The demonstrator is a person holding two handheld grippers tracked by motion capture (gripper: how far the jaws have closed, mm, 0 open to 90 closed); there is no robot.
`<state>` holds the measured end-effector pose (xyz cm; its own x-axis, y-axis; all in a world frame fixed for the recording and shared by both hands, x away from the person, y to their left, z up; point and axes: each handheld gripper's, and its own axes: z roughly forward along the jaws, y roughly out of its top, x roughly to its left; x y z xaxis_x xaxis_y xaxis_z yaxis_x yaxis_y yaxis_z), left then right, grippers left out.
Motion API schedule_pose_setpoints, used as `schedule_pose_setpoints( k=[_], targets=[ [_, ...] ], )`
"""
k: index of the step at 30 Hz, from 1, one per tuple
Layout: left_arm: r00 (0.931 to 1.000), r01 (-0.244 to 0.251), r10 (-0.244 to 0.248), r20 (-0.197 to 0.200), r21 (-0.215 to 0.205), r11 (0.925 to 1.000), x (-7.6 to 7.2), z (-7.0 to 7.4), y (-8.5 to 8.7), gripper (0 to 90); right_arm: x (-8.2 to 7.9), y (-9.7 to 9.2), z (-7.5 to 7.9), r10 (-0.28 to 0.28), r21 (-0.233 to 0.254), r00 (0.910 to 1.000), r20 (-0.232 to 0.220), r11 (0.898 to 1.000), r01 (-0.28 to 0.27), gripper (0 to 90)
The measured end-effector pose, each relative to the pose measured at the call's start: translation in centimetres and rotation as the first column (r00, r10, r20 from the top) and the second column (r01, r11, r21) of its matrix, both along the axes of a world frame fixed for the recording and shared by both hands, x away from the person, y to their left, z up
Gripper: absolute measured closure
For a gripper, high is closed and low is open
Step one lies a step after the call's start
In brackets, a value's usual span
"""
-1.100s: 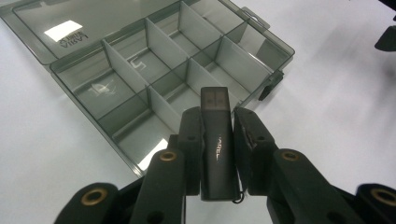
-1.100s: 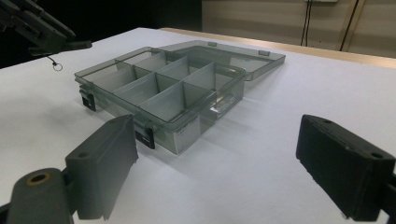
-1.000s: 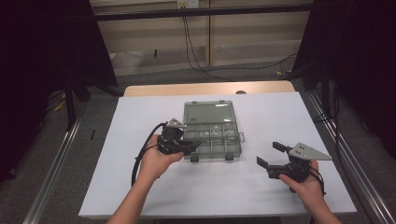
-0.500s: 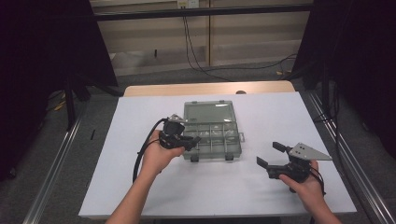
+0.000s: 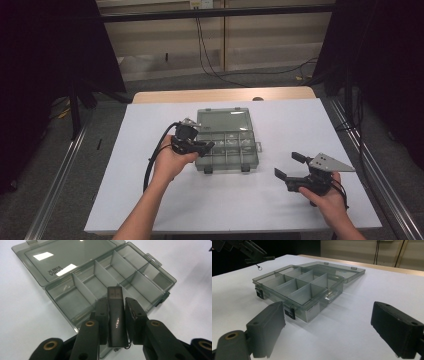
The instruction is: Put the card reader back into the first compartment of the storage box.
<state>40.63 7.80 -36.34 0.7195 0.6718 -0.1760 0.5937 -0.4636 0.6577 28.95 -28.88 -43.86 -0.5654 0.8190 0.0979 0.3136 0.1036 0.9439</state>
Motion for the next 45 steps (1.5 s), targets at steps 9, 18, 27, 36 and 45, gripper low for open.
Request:
schedule_pose_setpoints(
  k=[9,18,27,36,45],
  targets=[
    [0.9999,-0.009,0.009,0.004,0.005,0.9999,0.7,0.0,-0.3,74.1,0.0,0.0,0.0,0.001,0.001,1.0,0.001,1.0,-0.001,11.4],
    [0.9996,-0.026,0.026,0.004,0.002,0.9996,1.3,-0.2,-0.4,74.1,0.0,0.0,0.0,0.002,0.0,1.0,0.001,1.0,-0.002,11.4],
    [0.9987,-0.048,0.048,0.016,0.008,0.9988,1.9,-0.3,-0.5,74.1,0.0,0.0,0.0,0.002,0.001,1.0,0.0,1.0,-0.003,11.4],
    [0.9979,-0.063,0.063,0.011,-0.007,0.998,2.4,-0.2,-0.5,74.1,0.0,0.0,0.0,0.003,0.001,1.0,0.001,1.0,-0.003,11.4],
    [0.9956,-0.091,0.091,0.022,-0.005,0.9958,2.9,-0.5,-0.3,74.1,0.0,0.0,0.0,0.004,0.001,1.0,0.002,1.0,-0.004,11.4]
  ],
)
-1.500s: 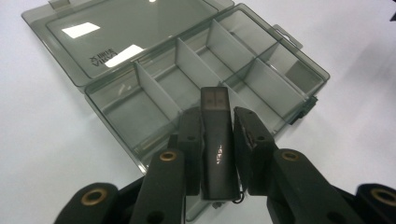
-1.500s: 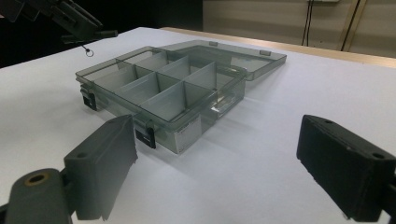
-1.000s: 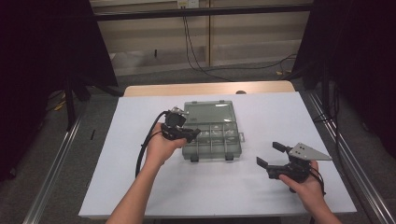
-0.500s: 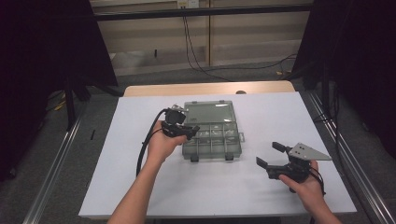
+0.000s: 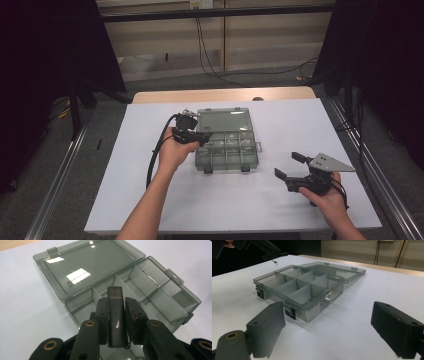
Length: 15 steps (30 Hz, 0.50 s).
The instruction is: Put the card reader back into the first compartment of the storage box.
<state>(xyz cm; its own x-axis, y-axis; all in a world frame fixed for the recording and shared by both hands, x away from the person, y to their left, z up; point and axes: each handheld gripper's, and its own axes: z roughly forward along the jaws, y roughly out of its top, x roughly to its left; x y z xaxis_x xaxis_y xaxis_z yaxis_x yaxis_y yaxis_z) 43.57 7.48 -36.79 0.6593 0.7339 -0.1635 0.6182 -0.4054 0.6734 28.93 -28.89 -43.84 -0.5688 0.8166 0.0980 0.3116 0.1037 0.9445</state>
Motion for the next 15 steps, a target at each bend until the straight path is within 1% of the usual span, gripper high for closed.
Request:
schedule_pose_setpoints(
  k=[2,5,9,15],
  targets=[
    [0.9999,-0.008,0.008,0.008,0.013,0.9999,0.05,-0.06,-0.04,74.1,0.0,0.0,0.0,0.001,0.0,1.0,0.001,1.0,-0.001,11.4],
    [0.9999,-0.011,0.011,0.012,0.018,0.9998,0.17,-0.15,-0.04,74.1,0.01,-0.02,0.01,0.0,0.0,1.0,0.0,1.0,0.0,11.4],
    [0.9998,-0.017,0.017,0.013,0.012,0.9998,0.34,-0.22,-0.02,74.1,0.0,-0.02,0.01,0.001,0.0,1.0,0.001,1.0,-0.001,11.4],
    [0.9994,-0.032,0.032,0.014,0.014,0.9994,0.68,-0.47,0.0,74.1,0.01,-0.03,0.02,0.001,0.0,1.0,0.002,1.0,-0.001,11.4]
  ],
)
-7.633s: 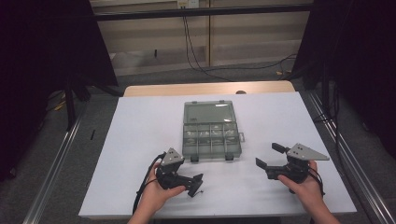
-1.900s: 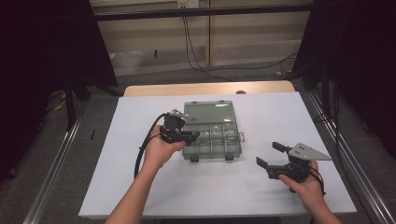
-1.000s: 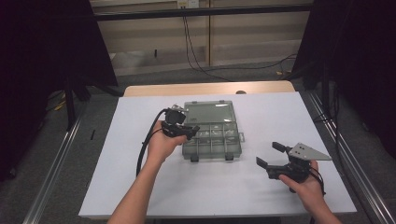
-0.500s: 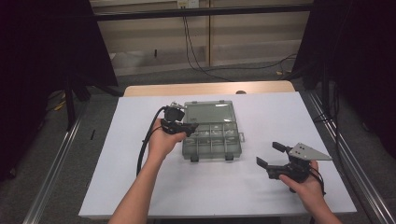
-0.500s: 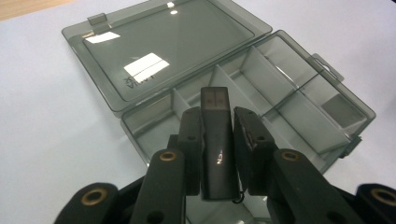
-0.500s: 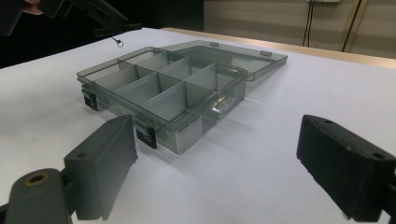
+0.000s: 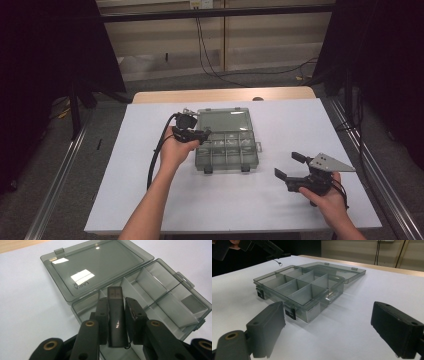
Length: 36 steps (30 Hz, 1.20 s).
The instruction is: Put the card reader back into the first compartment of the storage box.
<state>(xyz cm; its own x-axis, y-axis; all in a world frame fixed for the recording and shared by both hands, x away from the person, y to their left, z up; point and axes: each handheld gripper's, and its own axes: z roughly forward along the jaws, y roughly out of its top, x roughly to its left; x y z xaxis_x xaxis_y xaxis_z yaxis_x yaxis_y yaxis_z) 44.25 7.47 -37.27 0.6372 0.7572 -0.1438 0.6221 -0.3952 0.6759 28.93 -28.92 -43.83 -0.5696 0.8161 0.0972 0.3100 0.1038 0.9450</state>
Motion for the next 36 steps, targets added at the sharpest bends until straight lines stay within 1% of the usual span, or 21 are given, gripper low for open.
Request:
schedule_pose_setpoints(
  k=[7,13,15,27,31,36],
  targets=[
    [0.9998,-0.021,0.021,0.004,-0.005,0.9998,0.3,-0.3,-0.1,74.1,0.0,0.0,0.0,0.001,0.003,1.0,-0.002,1.0,-0.001,11.4],
    [0.9993,-0.037,0.037,-0.002,-0.006,0.9993,0.6,-0.7,-0.2,74.1,0.0,0.0,0.0,-0.002,0.008,1.0,-0.001,1.0,0.002,11.4],
    [0.9994,-0.035,0.035,-0.006,-0.007,0.9994,0.7,-0.7,-0.1,74.1,0.0,-0.1,0.0,-0.003,0.01,1.0,-0.002,1.0,0.003,11.4],
    [0.9981,-0.062,0.062,-0.007,-0.002,0.9981,1.1,-1.2,-0.3,74.1,0.0,0.0,0.0,-0.001,0.009,1.0,-0.002,1.0,0.001,11.4],
    [0.9982,-0.059,0.059,-0.009,0.002,0.9982,1.2,-1.4,-0.3,74.1,0.0,-0.1,0.0,-0.002,0.008,1.0,-0.001,1.0,0.002,11.4],
    [0.9974,-0.071,0.071,-0.012,0.002,0.9975,1.3,-1.7,-0.2,74.1,0.0,-0.1,0.0,0.0,0.007,1.0,0.0,1.0,0.0,11.4]
  ],
)
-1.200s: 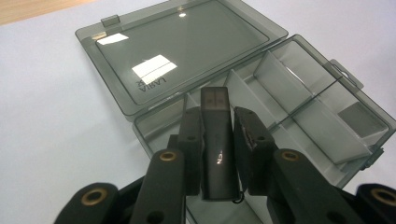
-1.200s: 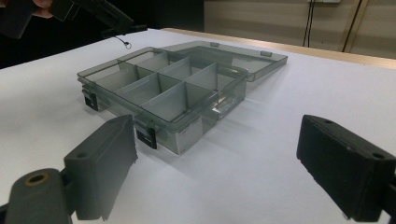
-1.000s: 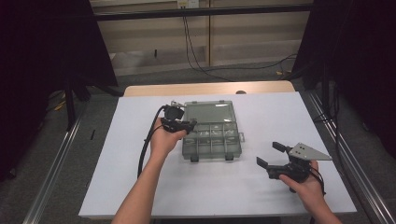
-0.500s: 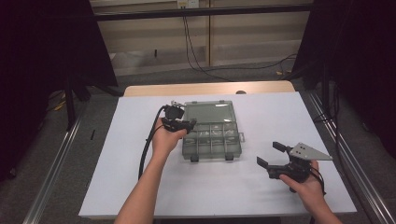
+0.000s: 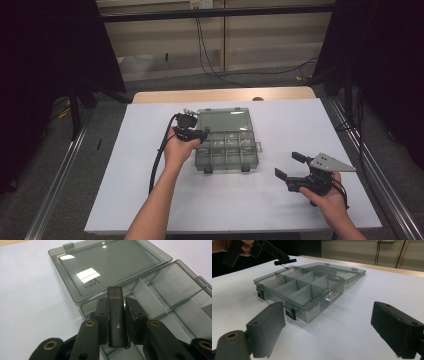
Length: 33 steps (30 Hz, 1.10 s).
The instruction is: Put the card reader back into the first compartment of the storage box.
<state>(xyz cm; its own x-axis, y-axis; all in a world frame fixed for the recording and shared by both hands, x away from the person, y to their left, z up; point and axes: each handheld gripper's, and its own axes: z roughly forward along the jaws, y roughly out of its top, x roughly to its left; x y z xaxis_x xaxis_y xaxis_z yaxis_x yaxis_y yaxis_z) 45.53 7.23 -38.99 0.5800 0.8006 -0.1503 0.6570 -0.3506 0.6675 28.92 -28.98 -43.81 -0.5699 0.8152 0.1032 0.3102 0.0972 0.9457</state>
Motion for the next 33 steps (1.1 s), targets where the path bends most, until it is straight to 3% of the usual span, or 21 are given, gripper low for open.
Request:
schedule_pose_setpoints(
  k=[33],
  targets=[
    [0.9994,-0.033,0.033,-0.006,0.017,0.9993,0.1,-1.1,-0.2,74.0,0.0,0.0,0.0,0.003,-0.006,1.0,-0.003,1.0,-0.003,11.4]
  ],
)
